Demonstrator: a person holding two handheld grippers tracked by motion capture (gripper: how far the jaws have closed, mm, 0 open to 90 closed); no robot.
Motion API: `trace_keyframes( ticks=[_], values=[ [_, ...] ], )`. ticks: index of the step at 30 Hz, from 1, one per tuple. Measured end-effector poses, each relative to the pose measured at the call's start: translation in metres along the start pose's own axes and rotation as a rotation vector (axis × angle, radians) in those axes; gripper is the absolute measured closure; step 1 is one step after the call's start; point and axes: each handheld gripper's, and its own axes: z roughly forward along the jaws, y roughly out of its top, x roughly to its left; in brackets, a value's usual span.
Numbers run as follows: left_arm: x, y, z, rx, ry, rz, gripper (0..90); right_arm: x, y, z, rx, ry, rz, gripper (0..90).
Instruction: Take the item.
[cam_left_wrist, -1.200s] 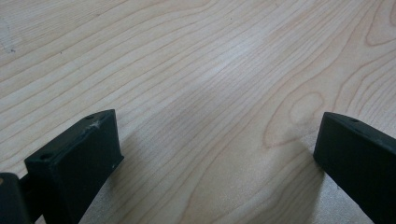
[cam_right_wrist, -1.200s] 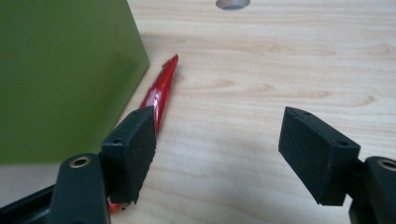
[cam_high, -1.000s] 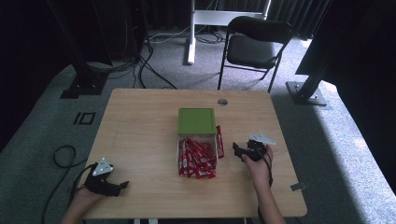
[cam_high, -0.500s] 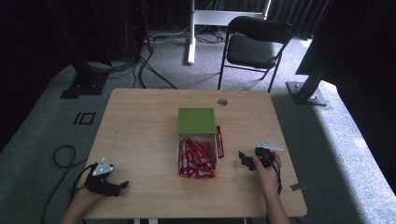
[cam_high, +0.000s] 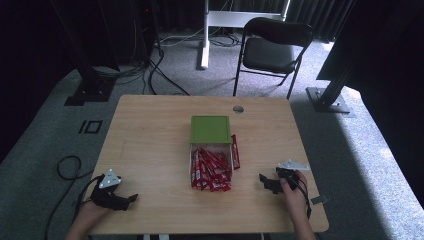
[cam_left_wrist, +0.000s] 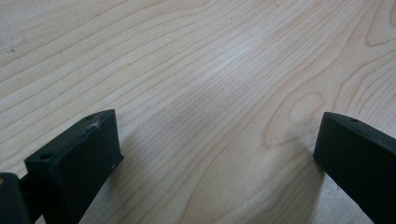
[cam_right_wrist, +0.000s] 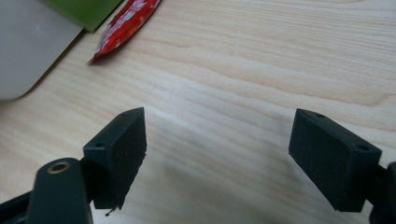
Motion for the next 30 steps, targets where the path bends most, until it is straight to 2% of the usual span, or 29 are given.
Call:
trace_keyframes(
  ticks=[3, 12, 15, 17, 20, 23, 26, 30],
  values=[
    [0.000, 0.000, 0.000, 0.000, 0.000, 0.000, 1.4, 0.000, -0.006, -0.004, 0.029, 0.008, -0.013, 18.8],
    [0.000, 0.000, 0.000, 0.000, 0.000, 0.000, 1.4, -0.007, -0.018, -0.013, 0.029, 0.017, -0.042, 18.7],
    [0.000, 0.000, 0.000, 0.000, -0.001, -0.001, 1.4, -0.008, -0.022, -0.015, 0.024, 0.009, -0.076, 18.9],
    [0.000, 0.000, 0.000, 0.000, 0.000, -0.002, 1.4, -0.007, -0.024, -0.018, 0.036, 0.043, -0.123, 18.8],
    [0.000, 0.000, 0.000, 0.000, 0.000, -0.002, 1.4, -0.005, -0.027, -0.018, 0.032, 0.042, -0.187, 17.9],
    [0.000, 0.000, 0.000, 0.000, 0.000, -0.002, 1.4, -0.005, -0.029, -0.021, 0.035, 0.076, -0.223, 17.6],
    [0.000, 0.000, 0.000, 0.000, 0.000, -0.002, 1.4, -0.007, -0.033, -0.025, 0.042, 0.110, -0.246, 15.2],
    [0.000, 0.000, 0.000, 0.001, 0.000, 0.002, 1.4, -0.008, -0.036, -0.028, 0.048, 0.118, -0.254, 13.5]
  ],
)
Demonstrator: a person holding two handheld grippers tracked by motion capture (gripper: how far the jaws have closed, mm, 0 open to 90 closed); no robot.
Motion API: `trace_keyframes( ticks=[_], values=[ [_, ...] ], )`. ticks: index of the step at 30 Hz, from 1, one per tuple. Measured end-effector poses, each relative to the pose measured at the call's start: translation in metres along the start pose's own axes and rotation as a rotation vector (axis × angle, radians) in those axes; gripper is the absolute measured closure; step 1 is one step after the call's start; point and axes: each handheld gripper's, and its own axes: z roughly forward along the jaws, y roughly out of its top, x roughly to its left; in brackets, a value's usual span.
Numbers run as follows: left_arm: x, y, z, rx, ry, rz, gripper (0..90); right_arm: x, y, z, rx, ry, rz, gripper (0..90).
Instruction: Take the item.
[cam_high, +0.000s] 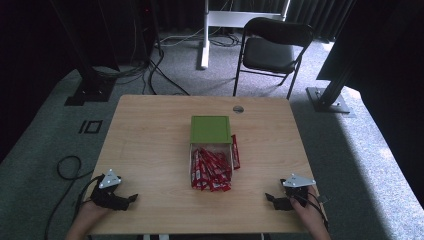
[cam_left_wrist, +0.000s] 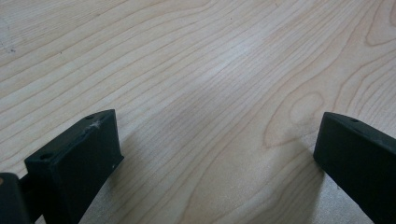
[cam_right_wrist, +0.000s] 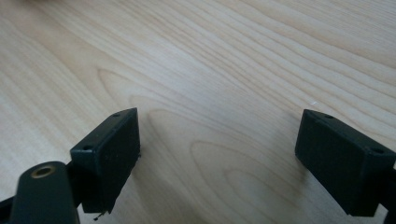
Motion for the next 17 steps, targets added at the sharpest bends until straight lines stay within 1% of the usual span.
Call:
trace_keyframes(
  ticks=[2, 4, 5, 17],
  values=[
    [0.0000, 0.0000, 0.0000, 0.000, 0.000, -0.001, 1.4, 0.0007, -0.0001, -0.0001, 0.000, 0.002, -0.009, 13.4],
    [0.0000, 0.0000, 0.0000, -0.001, 0.000, 0.000, 1.4, 0.0022, -0.0004, -0.0002, 0.001, 0.030, -0.034, 12.7],
    [0.0000, 0.0000, 0.0000, 0.000, 0.000, 0.000, 1.4, 0.0026, -0.0004, -0.0003, 0.002, 0.035, -0.038, 12.7],
    [-0.0002, -0.0001, 0.0001, -0.002, 0.000, -0.002, 1.4, 0.0024, -0.0004, -0.0001, 0.002, 0.040, -0.040, 12.5]
  ],
)
